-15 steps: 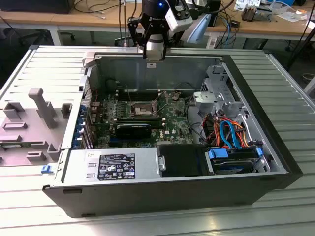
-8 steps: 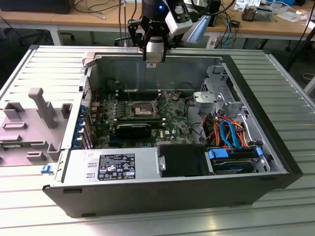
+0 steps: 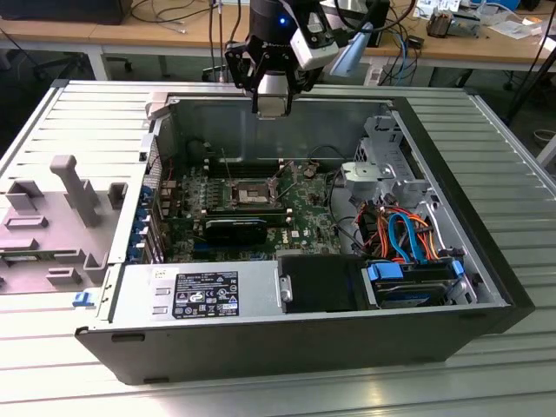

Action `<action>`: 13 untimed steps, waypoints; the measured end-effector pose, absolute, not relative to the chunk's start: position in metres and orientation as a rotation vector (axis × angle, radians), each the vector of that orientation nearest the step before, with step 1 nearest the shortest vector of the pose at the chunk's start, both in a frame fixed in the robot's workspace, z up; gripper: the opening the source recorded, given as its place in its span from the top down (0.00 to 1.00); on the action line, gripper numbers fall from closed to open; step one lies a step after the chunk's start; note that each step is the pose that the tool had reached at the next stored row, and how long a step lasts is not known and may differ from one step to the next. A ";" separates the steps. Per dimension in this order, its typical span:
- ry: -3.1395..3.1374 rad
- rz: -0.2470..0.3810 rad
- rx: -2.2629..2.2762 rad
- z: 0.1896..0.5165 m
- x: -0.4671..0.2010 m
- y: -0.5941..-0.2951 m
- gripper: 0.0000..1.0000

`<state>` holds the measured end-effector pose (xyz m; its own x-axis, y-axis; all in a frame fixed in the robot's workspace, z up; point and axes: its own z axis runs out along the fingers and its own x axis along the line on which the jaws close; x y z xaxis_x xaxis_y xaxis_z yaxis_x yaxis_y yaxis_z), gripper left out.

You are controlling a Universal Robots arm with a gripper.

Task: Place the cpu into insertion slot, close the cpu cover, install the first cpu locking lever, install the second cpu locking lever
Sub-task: 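Place the cpu into insertion slot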

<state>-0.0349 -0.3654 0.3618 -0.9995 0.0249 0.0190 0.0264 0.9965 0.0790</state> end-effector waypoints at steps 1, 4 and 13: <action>-3.121 -0.124 -0.040 0.362 -0.035 -0.365 0.46; -3.121 -0.124 -0.040 0.361 -0.035 -0.366 0.46; -3.121 -0.124 -0.040 0.359 -0.038 -0.368 0.46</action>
<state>-0.0377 -0.3682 0.3588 -0.9995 0.0249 0.0191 0.0264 0.9965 0.0790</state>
